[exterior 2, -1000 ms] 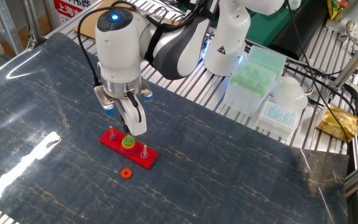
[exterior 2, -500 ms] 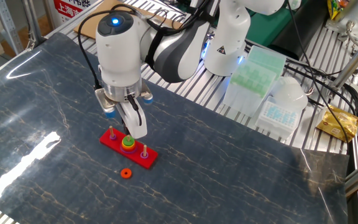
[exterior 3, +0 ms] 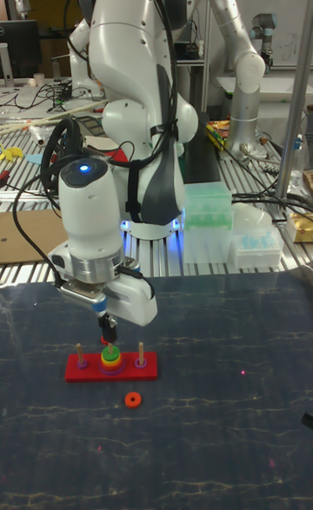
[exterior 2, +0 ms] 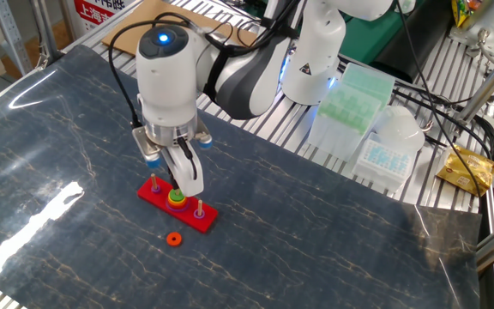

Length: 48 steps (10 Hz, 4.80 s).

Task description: Take out one Hanoi block and throw it aside

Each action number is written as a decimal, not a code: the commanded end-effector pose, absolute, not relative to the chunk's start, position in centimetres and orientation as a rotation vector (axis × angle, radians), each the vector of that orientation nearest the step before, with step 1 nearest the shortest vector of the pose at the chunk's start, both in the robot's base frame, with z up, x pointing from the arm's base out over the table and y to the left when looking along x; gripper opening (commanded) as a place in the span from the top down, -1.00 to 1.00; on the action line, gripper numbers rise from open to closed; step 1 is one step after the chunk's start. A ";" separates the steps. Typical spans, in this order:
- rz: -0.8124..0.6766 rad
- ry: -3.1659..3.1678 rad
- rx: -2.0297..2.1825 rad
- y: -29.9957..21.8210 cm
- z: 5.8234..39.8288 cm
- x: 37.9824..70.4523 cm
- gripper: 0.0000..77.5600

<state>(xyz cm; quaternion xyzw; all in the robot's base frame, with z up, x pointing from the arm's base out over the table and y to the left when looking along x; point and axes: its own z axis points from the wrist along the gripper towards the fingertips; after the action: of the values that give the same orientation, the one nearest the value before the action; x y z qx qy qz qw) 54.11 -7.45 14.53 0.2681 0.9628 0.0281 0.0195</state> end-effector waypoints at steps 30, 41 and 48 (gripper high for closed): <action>0.076 2.961 0.848 -7.4 10.9 53.7 -1.00; 0.061 2.964 0.829 -7.3 10.0 53.6 -1.00; 0.022 2.971 0.800 -7.3 9.7 53.7 -1.00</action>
<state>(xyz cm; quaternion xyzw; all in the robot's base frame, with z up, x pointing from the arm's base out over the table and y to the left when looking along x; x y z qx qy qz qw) 53.56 -7.25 9.65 0.2625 0.9644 0.0106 0.0295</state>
